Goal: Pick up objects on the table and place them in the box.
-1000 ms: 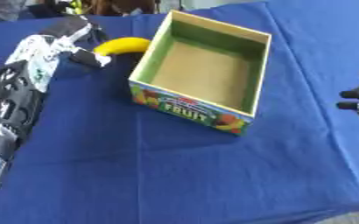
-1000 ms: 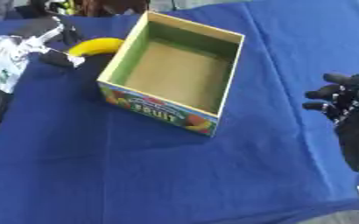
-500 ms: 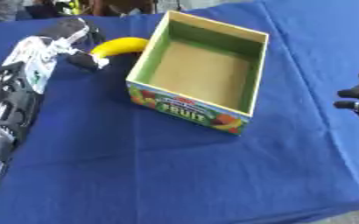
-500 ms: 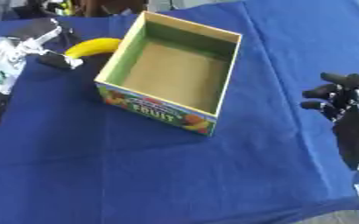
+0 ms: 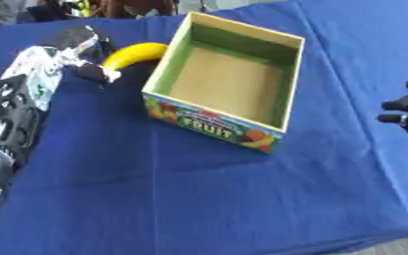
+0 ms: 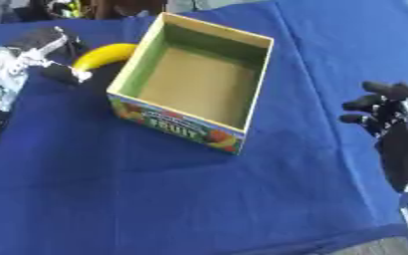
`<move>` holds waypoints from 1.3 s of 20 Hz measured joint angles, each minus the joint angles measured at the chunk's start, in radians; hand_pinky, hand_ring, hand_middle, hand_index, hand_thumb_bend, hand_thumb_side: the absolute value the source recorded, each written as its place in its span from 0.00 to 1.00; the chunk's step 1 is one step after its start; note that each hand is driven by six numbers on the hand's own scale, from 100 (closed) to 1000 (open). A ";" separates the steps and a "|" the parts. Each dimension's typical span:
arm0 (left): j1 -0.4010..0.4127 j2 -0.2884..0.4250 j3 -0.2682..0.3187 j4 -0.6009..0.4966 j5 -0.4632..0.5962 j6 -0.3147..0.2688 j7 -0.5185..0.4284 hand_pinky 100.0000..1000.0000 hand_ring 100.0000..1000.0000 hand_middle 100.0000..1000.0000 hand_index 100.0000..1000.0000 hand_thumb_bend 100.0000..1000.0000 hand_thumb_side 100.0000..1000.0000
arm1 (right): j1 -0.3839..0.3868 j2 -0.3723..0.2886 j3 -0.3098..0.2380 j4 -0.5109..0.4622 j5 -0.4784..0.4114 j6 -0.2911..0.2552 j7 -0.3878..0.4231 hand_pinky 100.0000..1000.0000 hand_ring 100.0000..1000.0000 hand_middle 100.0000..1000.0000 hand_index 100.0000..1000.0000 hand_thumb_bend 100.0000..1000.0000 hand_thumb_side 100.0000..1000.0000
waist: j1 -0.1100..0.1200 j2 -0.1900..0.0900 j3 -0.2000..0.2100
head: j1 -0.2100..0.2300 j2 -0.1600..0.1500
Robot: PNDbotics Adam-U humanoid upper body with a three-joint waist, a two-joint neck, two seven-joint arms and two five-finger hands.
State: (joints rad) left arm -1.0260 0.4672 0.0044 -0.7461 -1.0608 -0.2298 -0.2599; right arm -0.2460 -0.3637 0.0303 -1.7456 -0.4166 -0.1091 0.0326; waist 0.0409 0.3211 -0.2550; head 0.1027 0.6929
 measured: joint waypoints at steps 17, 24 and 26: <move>0.005 0.000 0.009 0.010 0.018 0.041 0.045 0.47 0.42 0.41 0.59 0.00 0.31 | 0.000 0.001 -0.003 0.001 0.000 -0.001 0.003 0.59 0.64 0.49 0.74 0.00 0.77 | 0.000 0.000 0.003 | -0.007 0.000; 0.006 0.000 0.012 0.009 0.064 0.063 0.088 0.44 0.39 0.37 0.54 0.00 0.30 | 0.000 0.006 -0.006 0.002 0.000 -0.001 0.003 0.59 0.64 0.49 0.74 0.00 0.77 | 0.001 0.000 0.003 | -0.010 0.000; 0.006 0.003 0.012 0.009 0.076 0.066 0.095 0.43 0.39 0.36 0.53 0.00 0.30 | 0.000 0.006 -0.006 0.002 0.000 -0.001 0.003 0.59 0.64 0.49 0.74 0.00 0.77 | 0.001 -0.001 0.004 | -0.011 0.000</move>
State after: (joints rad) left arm -1.0196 0.4701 0.0163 -0.7372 -0.9845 -0.1643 -0.1647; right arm -0.2464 -0.3576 0.0246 -1.7432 -0.4166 -0.1099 0.0357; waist 0.0416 0.3203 -0.2512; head 0.0914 0.6930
